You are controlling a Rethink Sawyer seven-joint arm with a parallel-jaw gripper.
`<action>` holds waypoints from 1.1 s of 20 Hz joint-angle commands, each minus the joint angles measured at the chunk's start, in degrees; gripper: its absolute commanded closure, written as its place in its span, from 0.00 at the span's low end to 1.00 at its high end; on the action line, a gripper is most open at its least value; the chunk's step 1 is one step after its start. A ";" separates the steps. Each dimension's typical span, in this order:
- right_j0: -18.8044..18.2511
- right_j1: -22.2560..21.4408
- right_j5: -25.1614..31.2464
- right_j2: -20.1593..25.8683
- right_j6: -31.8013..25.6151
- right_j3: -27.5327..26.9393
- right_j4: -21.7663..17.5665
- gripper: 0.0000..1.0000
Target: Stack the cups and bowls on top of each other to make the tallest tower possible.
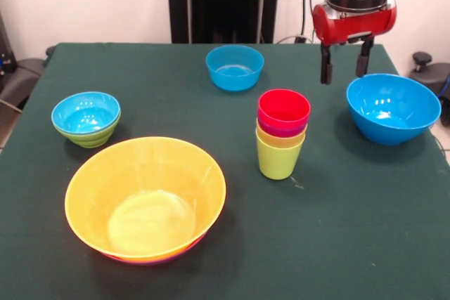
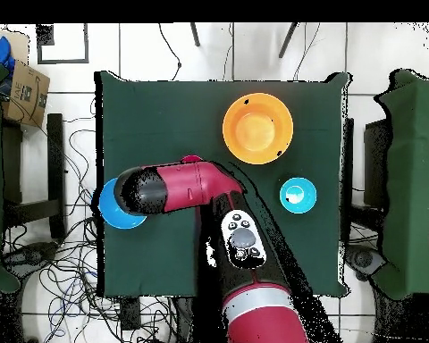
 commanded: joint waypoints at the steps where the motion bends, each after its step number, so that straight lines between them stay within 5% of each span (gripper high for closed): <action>1: 1.08 2.86 -1.75 2.68 9.18 3.00 3.20 0.00; 14: 1.39 3.04 -3.47 2.67 8.57 4.26 6.15 0.00; 22: 5.47 7.73 -7.08 -3.31 15.45 0.20 7.26 0.00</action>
